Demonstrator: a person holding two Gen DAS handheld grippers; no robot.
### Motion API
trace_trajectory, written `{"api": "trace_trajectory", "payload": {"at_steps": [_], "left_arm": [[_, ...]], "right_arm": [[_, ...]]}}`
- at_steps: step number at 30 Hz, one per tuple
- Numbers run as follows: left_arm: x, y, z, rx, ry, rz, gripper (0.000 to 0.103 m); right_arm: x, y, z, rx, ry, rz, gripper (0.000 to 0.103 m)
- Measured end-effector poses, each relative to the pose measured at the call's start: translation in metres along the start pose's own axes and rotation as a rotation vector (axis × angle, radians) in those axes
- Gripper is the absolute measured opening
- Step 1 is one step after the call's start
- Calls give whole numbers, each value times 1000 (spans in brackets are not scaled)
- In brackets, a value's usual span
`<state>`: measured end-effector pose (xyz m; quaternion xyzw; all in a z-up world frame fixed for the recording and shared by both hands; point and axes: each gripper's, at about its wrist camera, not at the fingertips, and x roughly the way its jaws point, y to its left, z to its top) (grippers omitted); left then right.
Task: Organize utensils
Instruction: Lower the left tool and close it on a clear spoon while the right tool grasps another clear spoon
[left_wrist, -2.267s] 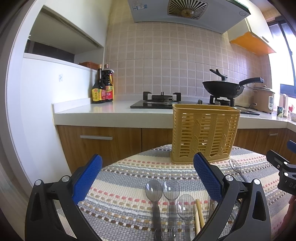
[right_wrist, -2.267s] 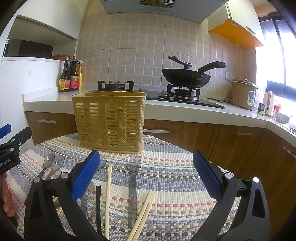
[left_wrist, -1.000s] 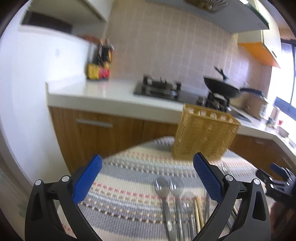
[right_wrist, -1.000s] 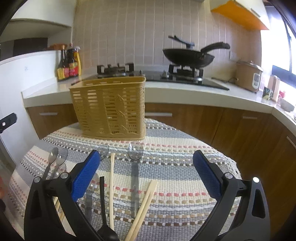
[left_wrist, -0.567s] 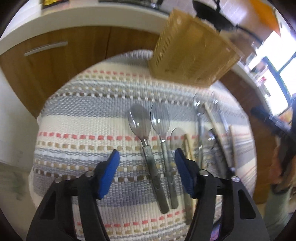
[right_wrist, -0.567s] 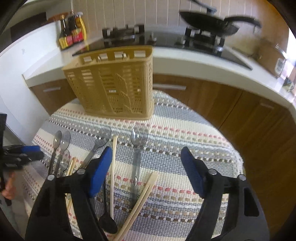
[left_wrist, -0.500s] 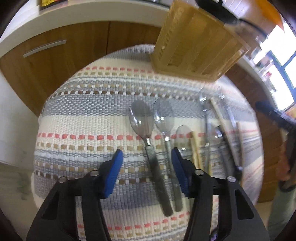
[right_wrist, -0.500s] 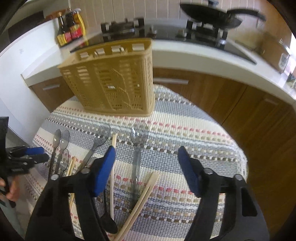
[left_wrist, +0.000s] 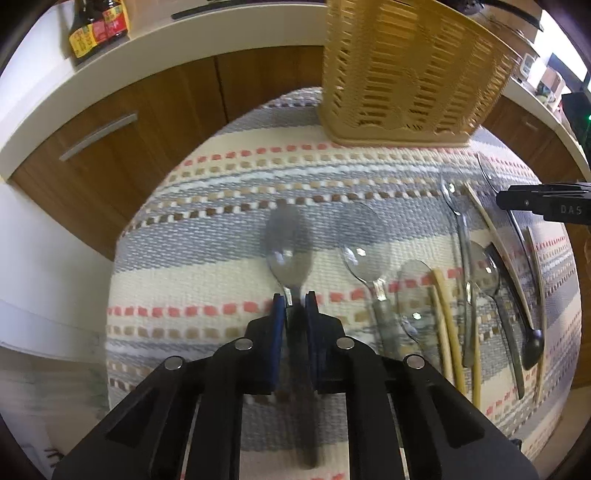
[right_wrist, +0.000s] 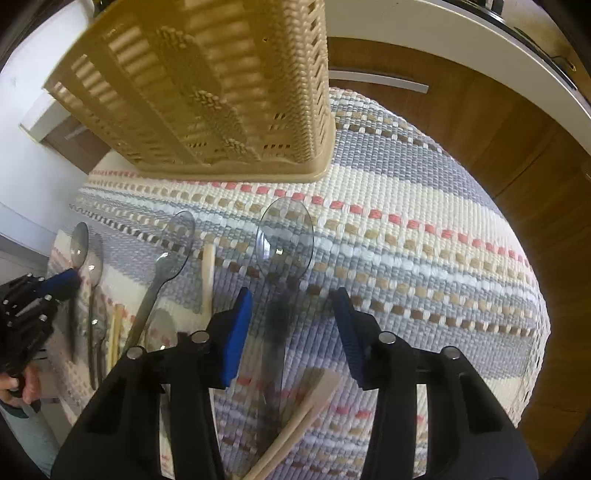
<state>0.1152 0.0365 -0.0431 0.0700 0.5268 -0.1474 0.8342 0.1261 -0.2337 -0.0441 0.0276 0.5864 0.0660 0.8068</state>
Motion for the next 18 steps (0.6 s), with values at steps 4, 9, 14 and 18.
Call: {"api": "trace_trajectory", "payload": {"at_steps": [4, 9, 14, 18], "left_arm": [[6, 8, 9, -4, -7, -31, 10], [13, 6, 17, 26, -11, 24, 29], [21, 9, 40, 26, 1, 24, 46], [37, 15, 67, 12, 22, 12, 42]], "right_arm": [[5, 6, 10, 3, -3, -17, 43], [11, 11, 23, 4, 4, -35, 43], [13, 10, 36, 11, 29, -21, 43], [15, 12, 45, -13, 42, -42, 43]]}}
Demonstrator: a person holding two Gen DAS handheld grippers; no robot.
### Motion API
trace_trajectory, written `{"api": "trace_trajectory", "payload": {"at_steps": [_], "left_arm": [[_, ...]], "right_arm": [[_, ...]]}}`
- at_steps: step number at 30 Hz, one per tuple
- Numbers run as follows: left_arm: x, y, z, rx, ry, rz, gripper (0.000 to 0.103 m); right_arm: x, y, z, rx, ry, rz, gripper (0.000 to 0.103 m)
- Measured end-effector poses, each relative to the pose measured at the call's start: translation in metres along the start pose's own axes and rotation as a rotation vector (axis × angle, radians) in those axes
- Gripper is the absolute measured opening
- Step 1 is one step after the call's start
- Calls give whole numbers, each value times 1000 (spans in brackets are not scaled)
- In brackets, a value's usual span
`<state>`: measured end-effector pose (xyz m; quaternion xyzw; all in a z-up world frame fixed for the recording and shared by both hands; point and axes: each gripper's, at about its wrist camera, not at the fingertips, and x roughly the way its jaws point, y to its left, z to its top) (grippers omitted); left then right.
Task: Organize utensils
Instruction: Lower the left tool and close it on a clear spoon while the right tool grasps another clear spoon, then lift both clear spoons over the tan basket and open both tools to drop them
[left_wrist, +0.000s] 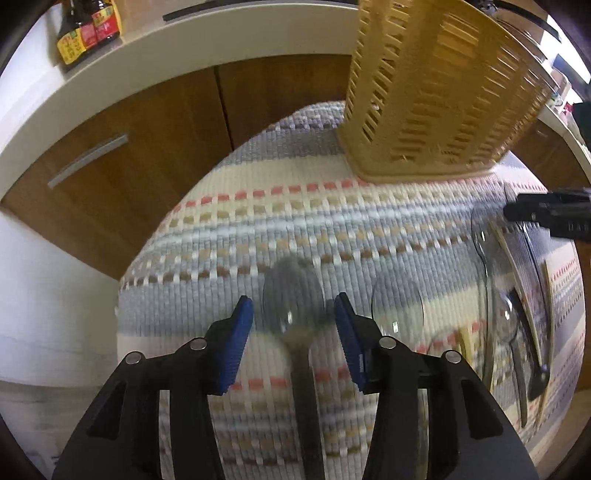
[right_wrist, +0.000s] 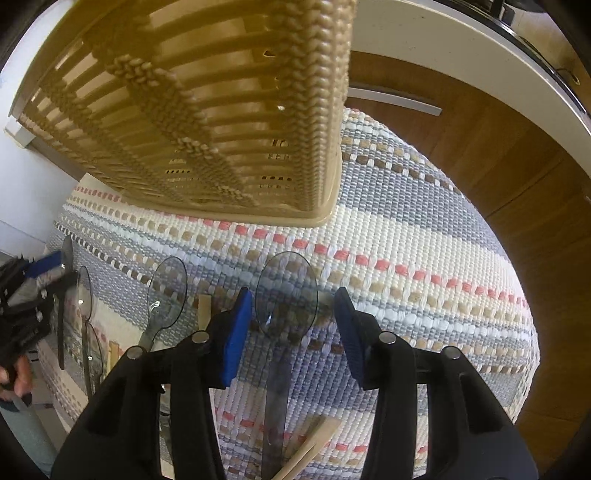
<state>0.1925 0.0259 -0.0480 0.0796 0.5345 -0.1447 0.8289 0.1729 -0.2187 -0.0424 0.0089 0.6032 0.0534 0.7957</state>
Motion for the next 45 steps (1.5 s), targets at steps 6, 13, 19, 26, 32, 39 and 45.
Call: {"api": "trace_trajectory", "payload": {"at_steps": [6, 13, 19, 26, 32, 39, 45], "left_arm": [[9, -9, 20, 10, -6, 49, 30], [-55, -13, 25, -20, -269, 9, 29], [-146, -37, 48, -15, -563, -64, 29], [-222, -64, 68, -71, -860, -77, 29], [-214, -78, 75, -135, -1043, -75, 29], [-170, -82, 98, -128, -1069, -13, 29], [-143, -78, 103, -126, -1055, 16, 30]], "right_arm": [[-1, 20, 0, -49, -4, -51, 31], [-59, 22, -20, -56, -204, 46, 30], [-149, 22, -34, -47, -500, 145, 30], [-245, -9, -7, 67, -856, 141, 30], [-240, -11, 24, 153, -1034, 10, 30], [-189, -7, 39, 140, -1062, -127, 30], [-163, -3, 43, 122, -1044, -152, 31]]}}
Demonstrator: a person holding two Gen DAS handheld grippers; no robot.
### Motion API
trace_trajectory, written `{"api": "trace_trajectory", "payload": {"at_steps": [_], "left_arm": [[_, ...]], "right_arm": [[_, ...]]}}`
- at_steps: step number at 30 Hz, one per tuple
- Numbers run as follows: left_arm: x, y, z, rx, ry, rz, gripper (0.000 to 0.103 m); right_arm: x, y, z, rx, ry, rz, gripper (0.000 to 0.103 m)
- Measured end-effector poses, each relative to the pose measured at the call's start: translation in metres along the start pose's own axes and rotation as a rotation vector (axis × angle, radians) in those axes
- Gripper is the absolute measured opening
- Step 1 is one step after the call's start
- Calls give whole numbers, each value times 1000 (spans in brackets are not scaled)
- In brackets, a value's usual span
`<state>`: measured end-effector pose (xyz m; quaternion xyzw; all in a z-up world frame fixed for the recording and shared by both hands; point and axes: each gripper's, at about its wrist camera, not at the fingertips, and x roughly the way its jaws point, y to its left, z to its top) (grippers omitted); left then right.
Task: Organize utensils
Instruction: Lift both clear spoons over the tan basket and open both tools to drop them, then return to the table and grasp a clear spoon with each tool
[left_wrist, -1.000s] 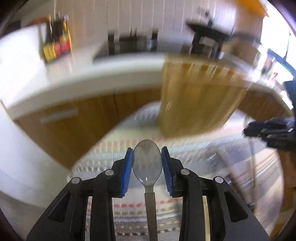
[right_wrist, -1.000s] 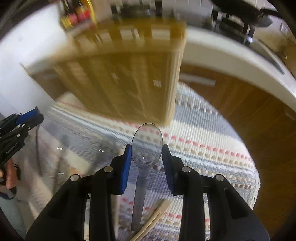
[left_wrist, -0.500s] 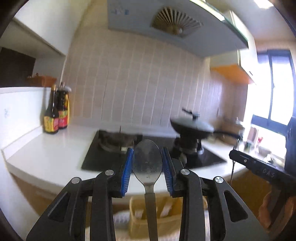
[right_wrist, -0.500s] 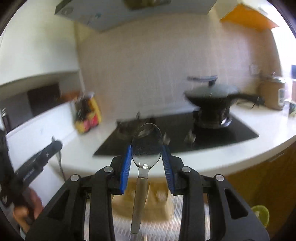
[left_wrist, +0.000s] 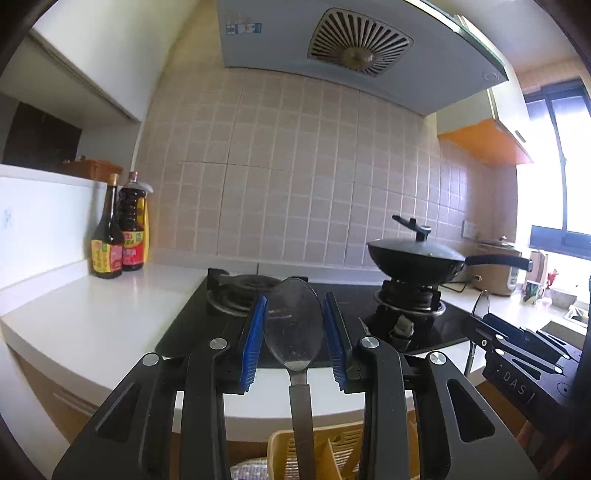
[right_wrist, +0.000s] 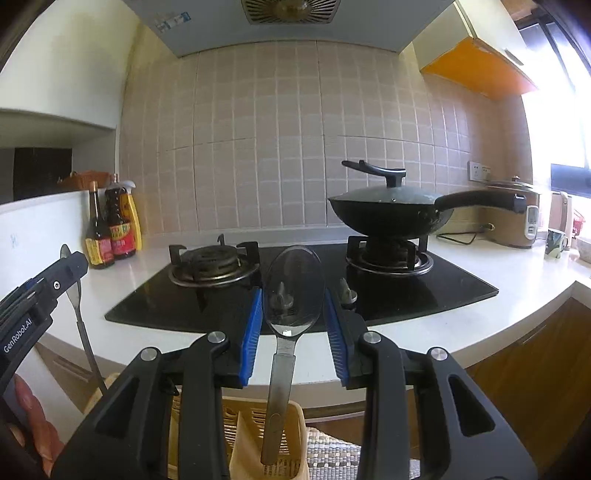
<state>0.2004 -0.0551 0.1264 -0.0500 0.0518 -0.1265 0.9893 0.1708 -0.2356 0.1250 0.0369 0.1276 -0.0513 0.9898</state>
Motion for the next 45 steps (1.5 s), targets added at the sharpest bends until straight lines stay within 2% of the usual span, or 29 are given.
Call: {"api": "trace_trajectory", "payload": {"at_steps": [4, 8, 10, 11, 17, 22, 25, 28, 31, 34, 36, 40, 42, 45], "left_arm": [[4, 6, -8, -6, 26, -11, 30], [2, 13, -10, -26, 66, -59, 31], [-1, 18, -10, -46, 86, -79, 36], [-5, 22, -9, -60, 97, -94, 40], [-33, 37, -5, -117, 183, -164, 47], [-63, 58, -15, -181, 288, -164, 47], [-76, 66, -23, -184, 360, -177, 47], [-85, 66, -33, -141, 450, -159, 47], [-78, 70, -58, -118, 607, -140, 47], [-59, 72, -99, -79, 799, -118, 47], [-50, 74, -120, -90, 874, -121, 48], [-38, 77, -150, -119, 946, -95, 59], [-33, 75, -160, -95, 966, -69, 59], [-28, 68, -169, -76, 1004, -76, 59]], "right_arm": [[-3, -1, -4, -2, 8, 14, 31], [-9, -5, -6, 11, 56, 62, 32], [-14, -8, -7, 26, 81, 85, 58], [-19, -10, -8, 34, 88, 95, 60], [-49, -12, -13, 32, 183, 120, 60], [-76, 0, -20, -30, 284, 122, 60], [-86, 8, -28, -48, 373, 139, 59], [-88, 15, -41, -52, 472, 162, 59], [-81, 19, -60, -28, 578, 206, 57], [-62, 22, -89, 28, 727, 269, 54], [-51, 21, -106, 88, 811, 312, 50], [-34, 20, -134, 172, 928, 368, 47], [-30, 22, -144, 192, 960, 374, 47], [-24, 25, -151, 223, 995, 376, 47]]}}
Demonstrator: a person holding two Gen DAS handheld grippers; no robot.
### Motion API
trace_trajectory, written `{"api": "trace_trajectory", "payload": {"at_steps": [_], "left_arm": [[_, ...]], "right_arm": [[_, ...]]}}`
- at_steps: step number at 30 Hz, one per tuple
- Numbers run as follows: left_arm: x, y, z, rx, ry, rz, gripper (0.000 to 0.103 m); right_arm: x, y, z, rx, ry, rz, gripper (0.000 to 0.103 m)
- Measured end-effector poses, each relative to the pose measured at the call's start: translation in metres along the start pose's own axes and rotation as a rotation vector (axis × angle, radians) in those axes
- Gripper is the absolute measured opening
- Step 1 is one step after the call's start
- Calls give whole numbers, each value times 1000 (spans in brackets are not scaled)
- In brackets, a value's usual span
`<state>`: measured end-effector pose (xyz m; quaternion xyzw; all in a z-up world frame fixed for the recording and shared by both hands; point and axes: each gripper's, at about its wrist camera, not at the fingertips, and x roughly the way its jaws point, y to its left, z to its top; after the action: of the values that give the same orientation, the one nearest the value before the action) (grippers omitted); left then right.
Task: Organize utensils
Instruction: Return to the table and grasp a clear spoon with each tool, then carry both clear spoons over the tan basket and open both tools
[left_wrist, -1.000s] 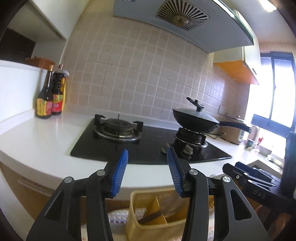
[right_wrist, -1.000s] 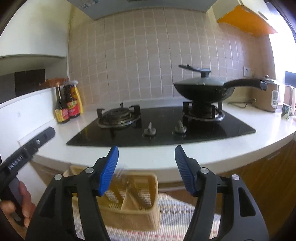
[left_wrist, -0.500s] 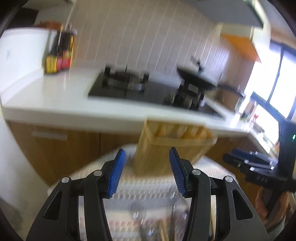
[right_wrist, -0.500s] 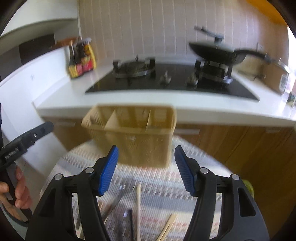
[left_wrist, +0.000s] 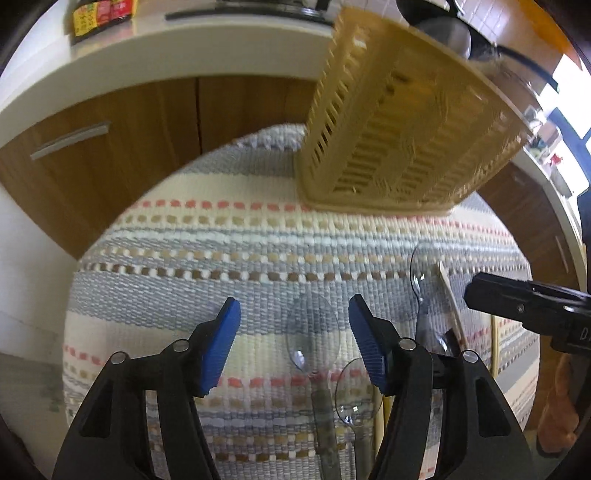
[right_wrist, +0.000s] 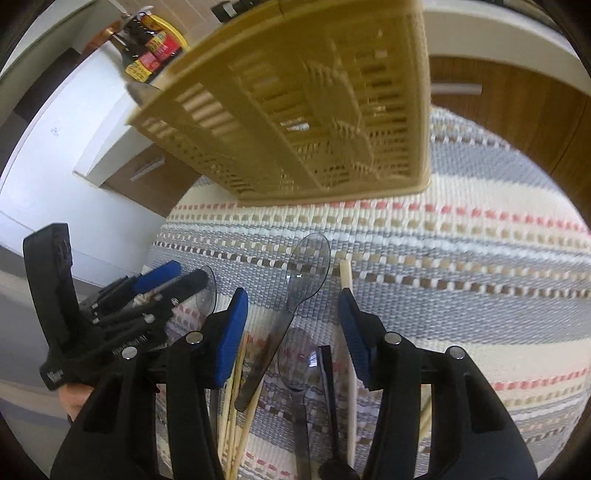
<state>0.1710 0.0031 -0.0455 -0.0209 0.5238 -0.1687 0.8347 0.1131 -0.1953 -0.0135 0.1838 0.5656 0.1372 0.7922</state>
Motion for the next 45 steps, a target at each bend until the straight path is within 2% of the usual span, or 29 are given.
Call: {"api": "trace_trajectory", "payload": {"at_steps": [3, 4, 5, 10, 15, 18, 23, 27, 28, 30, 31, 34, 37, 41, 45], "left_arm": [[6, -6, 0, 24, 22, 31, 51], [7, -9, 0, 32, 33, 44, 43], [8, -12, 0, 42, 30, 63, 41], [9, -22, 0, 86, 13, 142, 30], [7, -26, -2, 109, -6, 157, 29], [0, -14, -4, 89, -23, 161, 29], [-14, 11, -4, 47, -50, 134, 29], [-19, 15, -5, 39, -74, 113, 29], [-20, 14, -5, 41, -81, 114, 29], [-23, 15, -4, 48, -95, 119, 29], [-27, 14, -5, 56, -111, 127, 29], [-45, 1, -8, 95, -209, 160, 29], [-67, -11, -7, 113, -282, 169, 29], [-116, -19, -1, 101, -402, 108, 29], [-160, -33, 14, 109, -512, 63, 29]], "right_arm": [[10, 0, 3, 29, 34, 9, 47], [12, 0, 7, 35, 41, 12, 47], [15, 0, 8, 38, 45, 7, 47], [25, 9, 16, 35, 27, -75, 47], [35, 25, 24, 9, 26, -136, 47], [46, 36, 26, -14, 35, -196, 47], [60, 54, 27, -68, 13, -282, 39], [71, 73, 19, -143, -15, -371, 37], [75, 77, 16, -163, -22, -398, 33], [78, 81, 12, -197, -30, -414, 32], [78, 82, 10, -202, -30, -402, 32], [69, 81, 7, -179, -40, -268, 32], [48, 83, 4, -204, -94, -219, 32], [5, 91, -2, -253, -193, -149, 32], [-49, 93, 6, -281, -322, -94, 32]]}}
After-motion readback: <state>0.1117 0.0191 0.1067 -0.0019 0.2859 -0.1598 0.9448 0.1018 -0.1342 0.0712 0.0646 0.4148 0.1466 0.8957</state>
